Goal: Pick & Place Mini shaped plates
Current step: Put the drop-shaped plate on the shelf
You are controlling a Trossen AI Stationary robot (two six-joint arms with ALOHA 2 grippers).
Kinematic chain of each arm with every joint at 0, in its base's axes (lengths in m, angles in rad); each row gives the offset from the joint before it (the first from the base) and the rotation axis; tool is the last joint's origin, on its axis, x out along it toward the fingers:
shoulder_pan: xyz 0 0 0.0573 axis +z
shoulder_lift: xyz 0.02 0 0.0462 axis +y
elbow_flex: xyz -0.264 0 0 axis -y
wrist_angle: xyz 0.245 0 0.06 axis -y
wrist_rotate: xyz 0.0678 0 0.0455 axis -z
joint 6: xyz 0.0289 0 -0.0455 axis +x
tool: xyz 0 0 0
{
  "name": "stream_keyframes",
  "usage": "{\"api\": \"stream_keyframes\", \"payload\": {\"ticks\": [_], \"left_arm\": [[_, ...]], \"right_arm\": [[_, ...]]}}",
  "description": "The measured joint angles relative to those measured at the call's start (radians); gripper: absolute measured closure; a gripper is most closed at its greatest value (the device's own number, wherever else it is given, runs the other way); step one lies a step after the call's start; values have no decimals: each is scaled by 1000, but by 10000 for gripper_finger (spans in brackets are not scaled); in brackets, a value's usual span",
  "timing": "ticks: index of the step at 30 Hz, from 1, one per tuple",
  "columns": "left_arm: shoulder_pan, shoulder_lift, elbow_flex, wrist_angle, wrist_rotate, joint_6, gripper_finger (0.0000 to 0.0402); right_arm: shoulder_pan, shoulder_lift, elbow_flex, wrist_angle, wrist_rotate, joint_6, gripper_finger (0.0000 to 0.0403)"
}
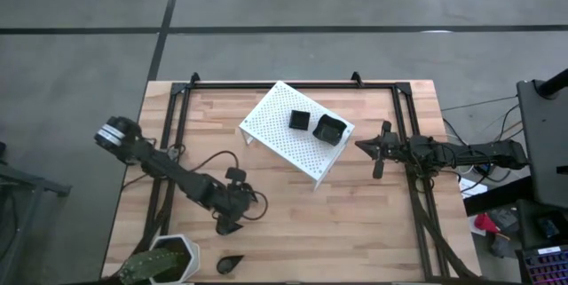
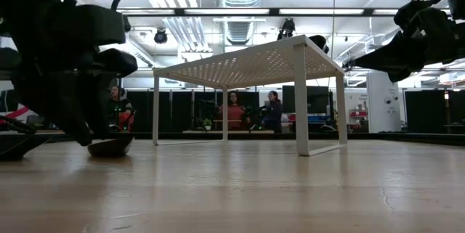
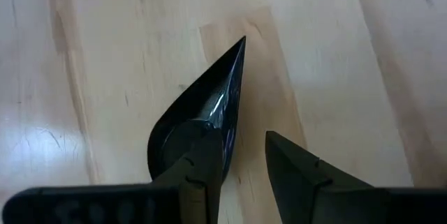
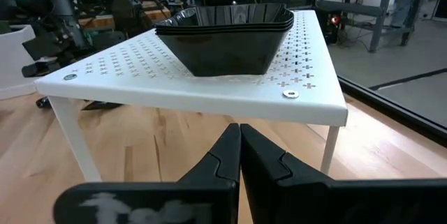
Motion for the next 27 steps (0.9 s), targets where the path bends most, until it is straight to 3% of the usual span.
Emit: {"api": "stream_keyframes", "payload": {"ticks": [12, 27], "left_arm": [[0, 26, -2, -1, -68, 0, 300], [2, 30, -2, 0, -44, 5, 354]], "right_arm": [[0, 0, 0, 0, 0, 0, 394], [0, 0, 0, 0, 0, 0, 394]]}}
